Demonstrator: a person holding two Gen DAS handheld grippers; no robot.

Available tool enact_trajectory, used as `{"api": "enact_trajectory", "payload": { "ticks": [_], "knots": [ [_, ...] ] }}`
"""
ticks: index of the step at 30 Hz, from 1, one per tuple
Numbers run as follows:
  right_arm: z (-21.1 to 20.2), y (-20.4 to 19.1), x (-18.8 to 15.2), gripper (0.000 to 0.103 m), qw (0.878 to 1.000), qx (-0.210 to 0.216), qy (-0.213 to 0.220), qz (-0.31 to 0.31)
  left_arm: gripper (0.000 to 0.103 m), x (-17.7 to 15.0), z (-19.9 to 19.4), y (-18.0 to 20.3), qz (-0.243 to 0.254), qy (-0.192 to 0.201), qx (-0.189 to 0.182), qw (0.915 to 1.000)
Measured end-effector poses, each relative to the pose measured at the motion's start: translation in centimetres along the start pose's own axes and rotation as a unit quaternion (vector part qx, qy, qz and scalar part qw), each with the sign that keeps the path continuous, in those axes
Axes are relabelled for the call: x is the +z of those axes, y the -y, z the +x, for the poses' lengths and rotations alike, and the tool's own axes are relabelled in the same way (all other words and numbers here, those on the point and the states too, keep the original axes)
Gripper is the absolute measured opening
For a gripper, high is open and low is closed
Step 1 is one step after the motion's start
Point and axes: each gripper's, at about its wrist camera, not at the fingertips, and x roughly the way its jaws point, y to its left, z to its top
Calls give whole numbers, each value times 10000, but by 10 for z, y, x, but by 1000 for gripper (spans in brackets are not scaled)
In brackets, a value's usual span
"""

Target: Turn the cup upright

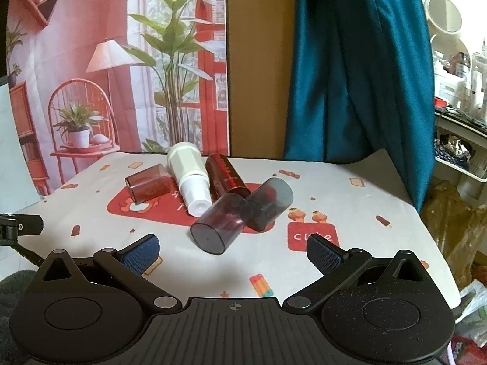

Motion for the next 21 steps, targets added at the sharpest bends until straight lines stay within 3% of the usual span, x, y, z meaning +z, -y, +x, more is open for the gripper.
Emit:
{"api": "enact_trajectory", "payload": {
  "ticks": [21],
  "knots": [
    [0, -3, 0, 103, 10000, -22, -20, -44, 103, -2, 1, -2, -62, 40, -182, 9998]
  ]
}}
